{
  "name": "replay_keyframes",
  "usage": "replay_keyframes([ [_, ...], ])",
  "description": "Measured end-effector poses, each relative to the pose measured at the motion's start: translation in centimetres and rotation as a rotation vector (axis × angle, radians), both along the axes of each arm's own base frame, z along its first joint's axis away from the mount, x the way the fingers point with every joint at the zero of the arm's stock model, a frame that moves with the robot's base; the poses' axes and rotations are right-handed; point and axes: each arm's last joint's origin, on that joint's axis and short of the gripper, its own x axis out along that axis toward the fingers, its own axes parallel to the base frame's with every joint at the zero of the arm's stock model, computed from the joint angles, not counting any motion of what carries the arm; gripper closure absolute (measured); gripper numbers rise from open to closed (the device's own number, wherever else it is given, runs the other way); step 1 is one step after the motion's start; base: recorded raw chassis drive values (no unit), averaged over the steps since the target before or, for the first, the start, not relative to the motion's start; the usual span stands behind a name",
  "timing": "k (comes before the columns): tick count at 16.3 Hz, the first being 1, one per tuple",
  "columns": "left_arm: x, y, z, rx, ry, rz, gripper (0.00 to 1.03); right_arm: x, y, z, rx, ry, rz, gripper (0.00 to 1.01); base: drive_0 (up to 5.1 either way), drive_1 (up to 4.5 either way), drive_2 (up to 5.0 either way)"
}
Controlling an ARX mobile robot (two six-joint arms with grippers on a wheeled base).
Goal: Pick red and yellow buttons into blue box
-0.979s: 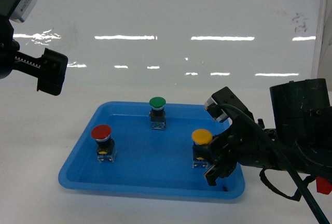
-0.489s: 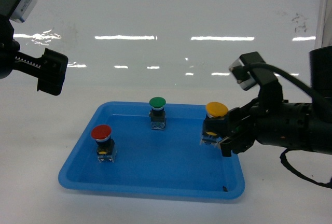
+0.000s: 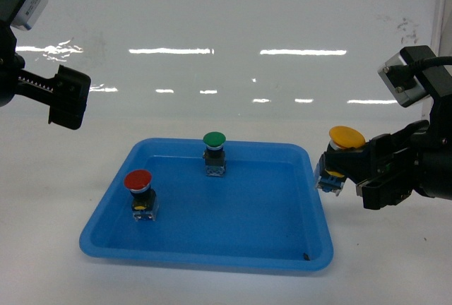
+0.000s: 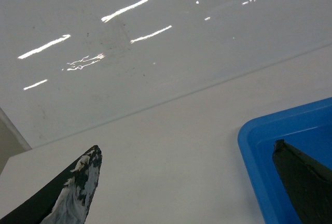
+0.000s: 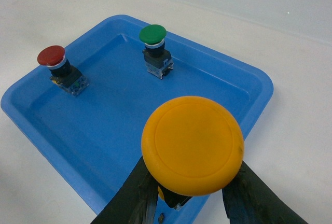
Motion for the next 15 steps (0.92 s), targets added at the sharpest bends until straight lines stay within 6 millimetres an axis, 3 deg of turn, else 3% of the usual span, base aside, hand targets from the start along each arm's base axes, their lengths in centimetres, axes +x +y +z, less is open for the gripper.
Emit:
replay_keyframes([
  [4, 0.0, 0.0, 0.0, 0.0, 0.0, 0.0, 0.05, 0.0, 0.0, 0.1, 0.001, -0.005, -0.001, 0.73, 0.0, 0.0, 0.0],
  [9, 0.0, 0.0, 0.0, 0.0, 0.0, 0.0, 0.05, -0.9, -1.1, 2.5, 0.004, -0.04, -0.05, 0.73, 0.0, 0.0, 0.0],
  [12, 0.0, 0.0, 0.0, 0.0, 0.0, 0.0, 0.05, -1.2, -1.5, 2.9, 0.01, -0.039, -0.064, 0.73, 0.0, 0.0, 0.0],
  [14, 0.0, 0.0, 0.0, 0.0, 0.0, 0.0, 0.05, -1.6, -1.6, 2.8, 0.02, -0.014, -0.069, 0.73, 0.0, 0.0, 0.0],
  [15, 0.0, 0.0, 0.0, 0.0, 0.0, 0.0, 0.05, -2.7, -1.7, 3.9, 0.039, -0.026, -0.077, 0.73, 0.0, 0.0, 0.0],
])
